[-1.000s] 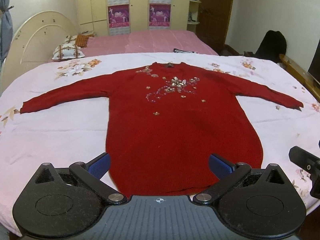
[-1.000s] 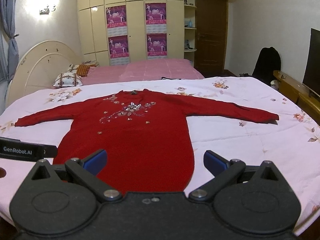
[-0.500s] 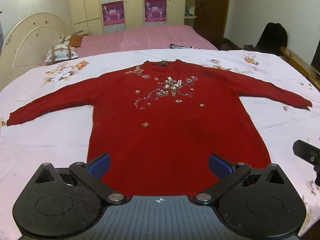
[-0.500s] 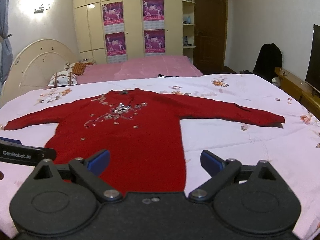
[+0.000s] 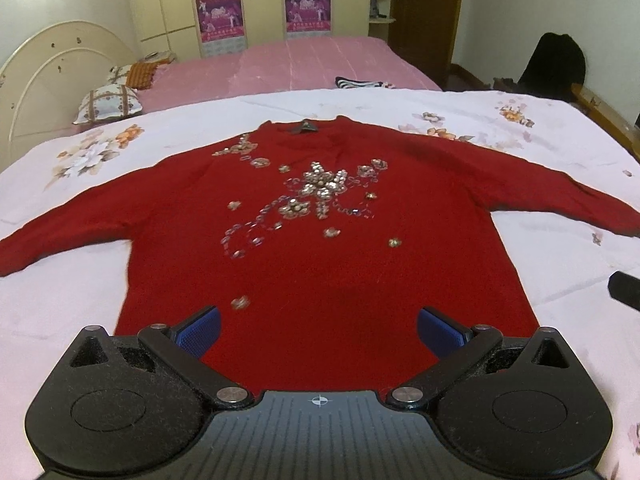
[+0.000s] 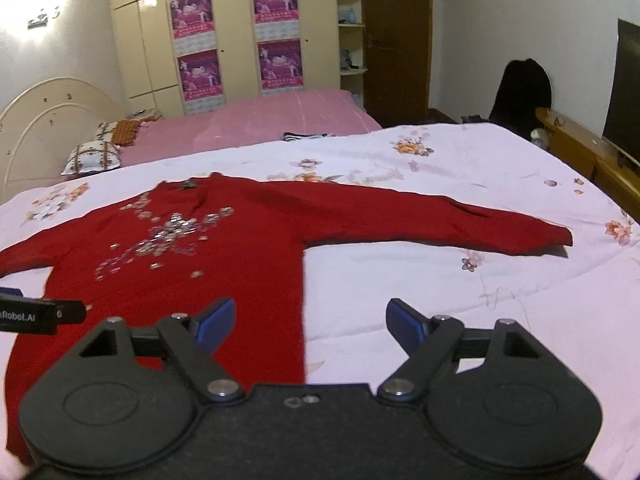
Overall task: Fold small clothes
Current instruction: 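Move the right tool to the sweater's sleeve cuff and grasp it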
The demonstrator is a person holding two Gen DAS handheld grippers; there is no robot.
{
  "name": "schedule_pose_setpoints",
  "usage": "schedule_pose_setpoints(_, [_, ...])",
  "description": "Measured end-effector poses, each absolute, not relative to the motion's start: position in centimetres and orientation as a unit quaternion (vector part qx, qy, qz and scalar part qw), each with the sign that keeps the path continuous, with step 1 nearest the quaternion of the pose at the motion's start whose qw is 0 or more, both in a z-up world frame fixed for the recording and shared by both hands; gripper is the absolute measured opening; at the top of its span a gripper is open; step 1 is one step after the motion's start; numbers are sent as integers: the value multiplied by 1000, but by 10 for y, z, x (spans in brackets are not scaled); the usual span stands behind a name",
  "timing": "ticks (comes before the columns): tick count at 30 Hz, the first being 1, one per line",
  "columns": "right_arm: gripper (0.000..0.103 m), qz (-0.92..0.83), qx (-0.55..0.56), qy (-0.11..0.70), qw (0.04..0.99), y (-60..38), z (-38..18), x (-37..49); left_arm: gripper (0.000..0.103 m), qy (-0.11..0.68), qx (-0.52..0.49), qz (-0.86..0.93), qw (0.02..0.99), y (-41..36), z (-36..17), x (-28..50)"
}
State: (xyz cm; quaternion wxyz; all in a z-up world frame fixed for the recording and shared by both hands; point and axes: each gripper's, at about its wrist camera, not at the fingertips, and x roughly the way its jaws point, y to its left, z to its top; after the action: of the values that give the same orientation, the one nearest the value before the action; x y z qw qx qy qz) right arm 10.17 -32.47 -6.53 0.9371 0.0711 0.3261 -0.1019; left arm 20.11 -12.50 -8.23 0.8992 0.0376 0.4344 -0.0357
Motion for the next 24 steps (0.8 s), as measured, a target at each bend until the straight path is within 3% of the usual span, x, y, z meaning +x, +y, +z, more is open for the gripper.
schedule_pose_setpoints(24, [74, -195, 119, 393, 891, -481, -131, 189, 103, 459, 71, -30, 885, -209, -127, 313])
